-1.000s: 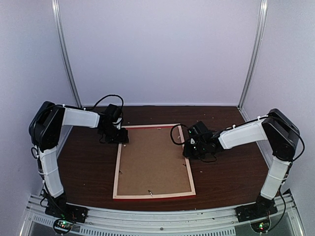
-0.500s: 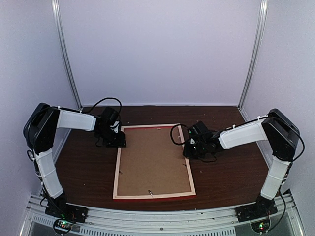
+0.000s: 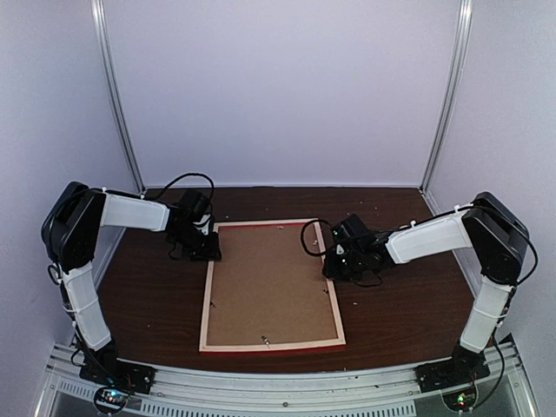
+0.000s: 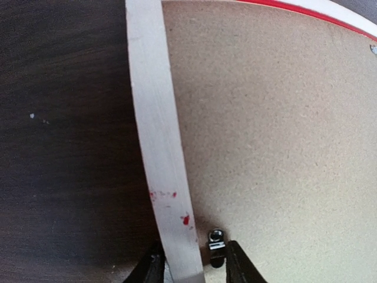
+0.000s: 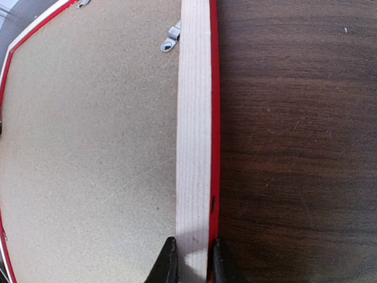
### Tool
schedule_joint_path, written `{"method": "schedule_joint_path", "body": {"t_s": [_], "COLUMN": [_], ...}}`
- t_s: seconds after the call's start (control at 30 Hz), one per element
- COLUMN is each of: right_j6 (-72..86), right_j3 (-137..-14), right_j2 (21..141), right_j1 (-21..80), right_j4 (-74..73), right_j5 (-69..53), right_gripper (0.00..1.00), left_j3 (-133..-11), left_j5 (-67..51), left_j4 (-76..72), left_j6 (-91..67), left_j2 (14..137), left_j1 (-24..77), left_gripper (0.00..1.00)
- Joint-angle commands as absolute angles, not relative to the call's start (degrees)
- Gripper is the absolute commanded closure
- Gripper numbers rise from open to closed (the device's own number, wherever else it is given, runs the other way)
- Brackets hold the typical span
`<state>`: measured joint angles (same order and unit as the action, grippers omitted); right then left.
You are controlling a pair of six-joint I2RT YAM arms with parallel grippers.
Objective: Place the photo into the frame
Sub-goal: Press the fastener onto the backboard.
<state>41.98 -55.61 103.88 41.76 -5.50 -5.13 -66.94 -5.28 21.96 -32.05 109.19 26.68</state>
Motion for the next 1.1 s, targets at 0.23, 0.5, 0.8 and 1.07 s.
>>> {"method": "schedule_joint_path", "body": {"t_s": [0.23, 0.5, 0.8, 1.07], "right_j6": [43.41, 43.46, 43.42, 43.24], "right_j3": [-53.97, -53.70, -53.88, -53.83], "right_j2": [105.51, 105.29, 105.39, 105.21], "right_j1": [41.92, 41.91, 41.91, 41.86], "right_j4": [-4.29, -4.26, -4.31, -4.89], "right_j5": [-8.76, -8.68, -8.69, -8.31], "right_gripper": [1.00, 1.00, 1.00, 1.00], "left_j3": [-65.15, -63.60, -64.94, -70.62], "left_j5": [-5.71, -5.09, -6.11, -2.26], "left_j4": [26.67, 25.31, 22.81, 27.09], "left_j6": [-32.08, -32.89, -31.26, -25.07], "left_j2": [111.39, 111.35, 111.13, 113.36], "left_j1": [26.89, 26.72, 26.60, 26.57], "left_gripper": [0.73, 0.80, 0.89, 0.90]}}
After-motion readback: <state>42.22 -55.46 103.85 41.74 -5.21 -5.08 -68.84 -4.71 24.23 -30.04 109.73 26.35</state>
